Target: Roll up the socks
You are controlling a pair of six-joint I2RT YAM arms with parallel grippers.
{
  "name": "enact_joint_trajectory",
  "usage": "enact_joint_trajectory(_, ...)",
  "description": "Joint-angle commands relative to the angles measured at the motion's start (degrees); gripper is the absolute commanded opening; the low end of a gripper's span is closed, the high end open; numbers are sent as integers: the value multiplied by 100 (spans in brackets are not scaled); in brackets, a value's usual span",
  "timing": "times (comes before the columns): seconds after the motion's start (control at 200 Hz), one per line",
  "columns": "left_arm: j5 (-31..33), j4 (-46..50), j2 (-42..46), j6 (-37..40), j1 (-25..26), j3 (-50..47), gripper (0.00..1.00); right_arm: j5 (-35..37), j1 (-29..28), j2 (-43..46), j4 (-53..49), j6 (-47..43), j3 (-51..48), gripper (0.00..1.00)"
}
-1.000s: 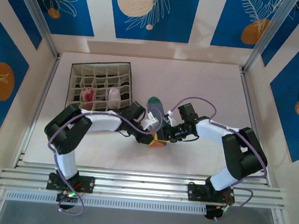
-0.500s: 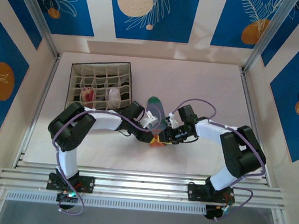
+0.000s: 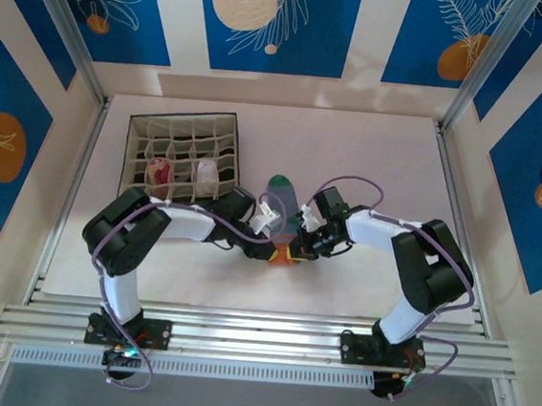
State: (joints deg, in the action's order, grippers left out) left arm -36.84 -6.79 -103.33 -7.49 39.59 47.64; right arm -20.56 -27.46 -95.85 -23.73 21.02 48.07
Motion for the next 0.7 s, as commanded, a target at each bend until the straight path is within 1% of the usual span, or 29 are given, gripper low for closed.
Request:
enact_joint_trajectory(0.0,520,-457,619,653,-26,-463,22,441,109,-372,-818,37,285,0)
enact_joint_trajectory(0.175,1064,-1062,1619,1793,107,-1247,23,347,187,-793,-1463,-198,747,0)
enact_joint_trajectory(0.255,1357,-1351,1860,2401,351,-1482,23,226,237,-932,-1676,-273,941,0)
enact_joint_trajectory(0.305,1530,-1519,1940,2933,557,-1607,26,176,258,-966,-1759,-296,1013,0)
enact_joint_trajectory(0.34,1659,-1633,1964,3335,737,-1690,30,175,270,-981,-1812,-297,1060,0)
enact_joint_trajectory(0.39,1892,-1852,1967,3838,965,-1798,39,175,281,-1000,-1884,-308,1129,0)
enact_joint_trajectory(0.465,2221,-2205,1864,4259,1191,-1860,47,183,285,-1032,-1992,-344,1199,0)
enact_joint_trajectory(0.695,2322,-1890,1228,4852,1310,-1331,49,210,319,-1058,-2184,-440,1318,0)
